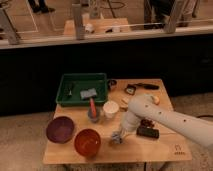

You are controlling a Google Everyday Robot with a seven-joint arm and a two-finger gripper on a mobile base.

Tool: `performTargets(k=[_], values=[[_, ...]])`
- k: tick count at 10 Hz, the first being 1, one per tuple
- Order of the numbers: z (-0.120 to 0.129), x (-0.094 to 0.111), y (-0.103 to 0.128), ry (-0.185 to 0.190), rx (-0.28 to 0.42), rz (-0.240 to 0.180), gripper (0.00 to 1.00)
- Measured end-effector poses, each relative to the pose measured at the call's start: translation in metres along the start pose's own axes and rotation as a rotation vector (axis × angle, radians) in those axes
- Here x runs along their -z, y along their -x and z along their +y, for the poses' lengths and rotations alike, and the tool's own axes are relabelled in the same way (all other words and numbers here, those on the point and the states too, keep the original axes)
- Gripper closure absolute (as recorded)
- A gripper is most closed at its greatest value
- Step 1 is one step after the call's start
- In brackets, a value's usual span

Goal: Place towel in table surface

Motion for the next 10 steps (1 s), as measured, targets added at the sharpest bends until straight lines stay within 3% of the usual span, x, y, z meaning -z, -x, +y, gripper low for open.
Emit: performTargets(k=[3, 5, 6, 8, 9, 10], values=[[-0.005, 0.074, -0.031, -0.107, -0.036, -0.163, 1.0], [-0.007, 0.107, -0.053, -0.142, -0.073, -0.376, 1.0], [-0.008, 0.112, -0.06, -0.148, -0.086, -0.483, 1.0], [-0.007, 0.112, -0.071, -0.152, -0.114, -0.656, 1.0], [-0.008, 0.11, -0.069, -0.147, -0.115, -0.683, 1.0], [-0.009, 0.107, -0.065, -0.137, -0.107, -0.679, 1.0]])
